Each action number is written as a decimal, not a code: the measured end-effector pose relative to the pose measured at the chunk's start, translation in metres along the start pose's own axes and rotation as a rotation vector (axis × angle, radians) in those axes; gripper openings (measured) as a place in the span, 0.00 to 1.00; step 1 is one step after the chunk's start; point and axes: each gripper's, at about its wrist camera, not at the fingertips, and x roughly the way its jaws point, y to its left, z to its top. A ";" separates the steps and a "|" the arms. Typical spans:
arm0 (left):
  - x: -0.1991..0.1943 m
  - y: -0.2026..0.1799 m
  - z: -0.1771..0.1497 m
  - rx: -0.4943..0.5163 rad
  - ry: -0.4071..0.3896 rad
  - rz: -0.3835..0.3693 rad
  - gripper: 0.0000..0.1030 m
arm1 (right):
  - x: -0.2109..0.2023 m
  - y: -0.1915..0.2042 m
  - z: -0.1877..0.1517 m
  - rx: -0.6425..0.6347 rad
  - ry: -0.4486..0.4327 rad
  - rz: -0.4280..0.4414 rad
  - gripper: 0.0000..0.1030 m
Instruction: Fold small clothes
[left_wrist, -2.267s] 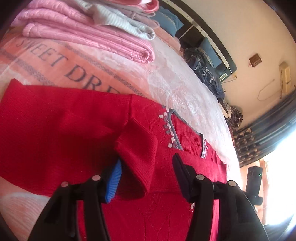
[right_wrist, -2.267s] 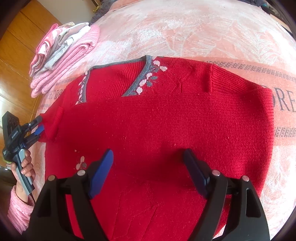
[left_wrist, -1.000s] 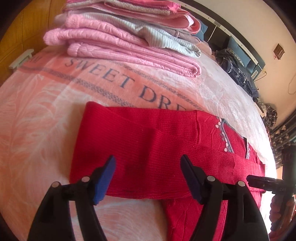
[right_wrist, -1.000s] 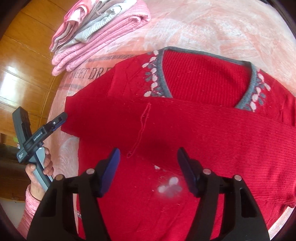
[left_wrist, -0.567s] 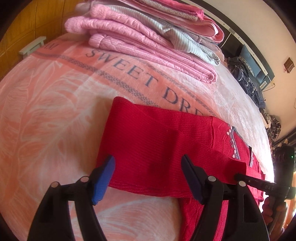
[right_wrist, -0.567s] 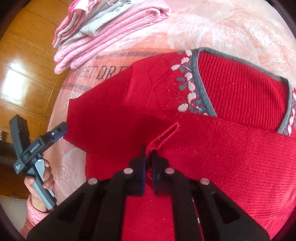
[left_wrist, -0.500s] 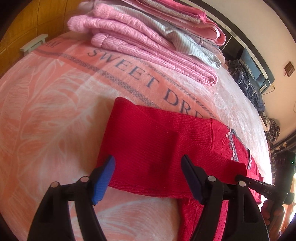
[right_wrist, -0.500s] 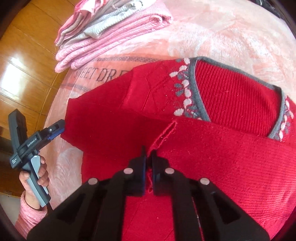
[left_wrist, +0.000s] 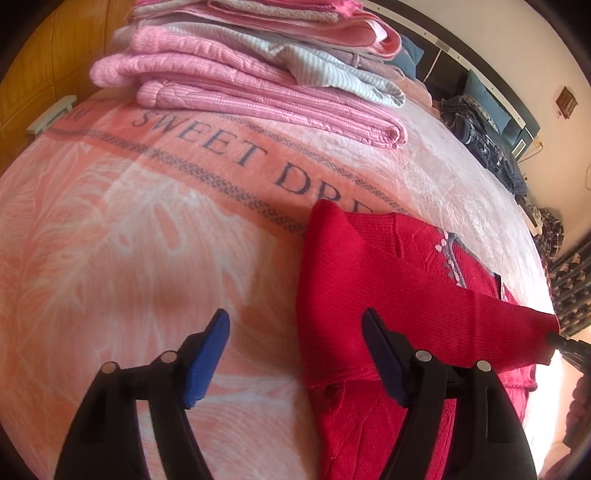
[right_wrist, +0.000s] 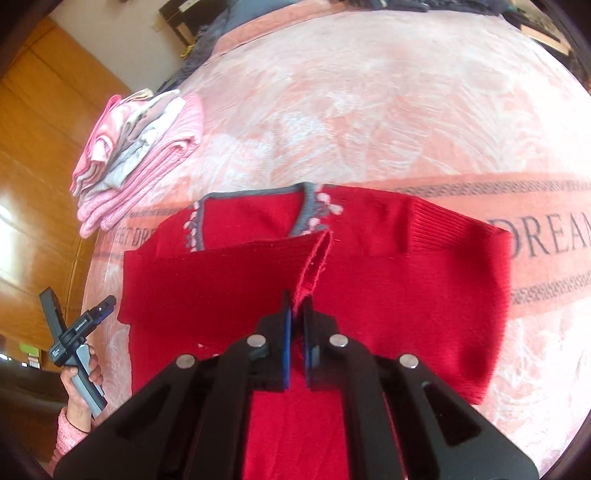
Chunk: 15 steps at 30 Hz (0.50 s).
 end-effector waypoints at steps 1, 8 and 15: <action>0.003 -0.006 -0.002 0.016 0.003 0.004 0.72 | -0.002 -0.010 -0.002 0.011 -0.003 -0.027 0.03; 0.037 -0.031 -0.015 0.124 0.094 0.072 0.72 | 0.029 -0.054 -0.023 0.063 0.097 -0.116 0.13; 0.015 -0.041 -0.014 0.111 0.029 0.004 0.73 | 0.006 -0.046 -0.018 0.037 0.030 -0.096 0.19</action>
